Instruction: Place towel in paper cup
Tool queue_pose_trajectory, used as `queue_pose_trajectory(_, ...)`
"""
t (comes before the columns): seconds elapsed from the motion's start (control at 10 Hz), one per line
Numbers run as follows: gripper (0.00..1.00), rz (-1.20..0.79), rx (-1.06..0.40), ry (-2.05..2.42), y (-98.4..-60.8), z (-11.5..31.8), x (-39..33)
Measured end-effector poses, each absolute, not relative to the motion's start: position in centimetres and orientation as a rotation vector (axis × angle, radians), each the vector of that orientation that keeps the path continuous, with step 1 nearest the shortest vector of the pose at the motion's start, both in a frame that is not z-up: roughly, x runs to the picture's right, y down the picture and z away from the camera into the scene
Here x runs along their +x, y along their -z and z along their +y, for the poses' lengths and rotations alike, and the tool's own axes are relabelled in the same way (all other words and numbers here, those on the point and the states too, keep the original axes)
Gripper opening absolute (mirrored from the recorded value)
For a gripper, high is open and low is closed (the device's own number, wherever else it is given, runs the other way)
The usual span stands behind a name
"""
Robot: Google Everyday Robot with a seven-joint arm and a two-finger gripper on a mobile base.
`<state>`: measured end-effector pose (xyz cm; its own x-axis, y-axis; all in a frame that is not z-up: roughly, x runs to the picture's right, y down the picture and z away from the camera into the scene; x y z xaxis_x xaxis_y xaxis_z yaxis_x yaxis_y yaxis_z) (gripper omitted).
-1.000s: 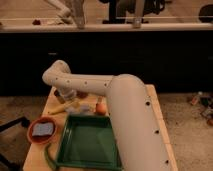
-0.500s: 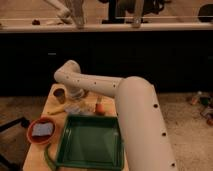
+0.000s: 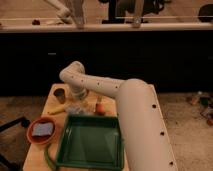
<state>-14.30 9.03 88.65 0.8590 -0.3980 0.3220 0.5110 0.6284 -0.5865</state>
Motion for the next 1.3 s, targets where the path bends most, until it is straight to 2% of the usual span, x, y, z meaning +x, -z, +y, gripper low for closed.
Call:
queue_pose_trajectory(0.5, 0.80, -0.197, -0.720, 0.537, -89.9, 8.7, -15.4)
queue_pose_trajectory(1.3, 0.80, -0.231, -0.769, 0.530, -91.1, 10.9, -15.7)
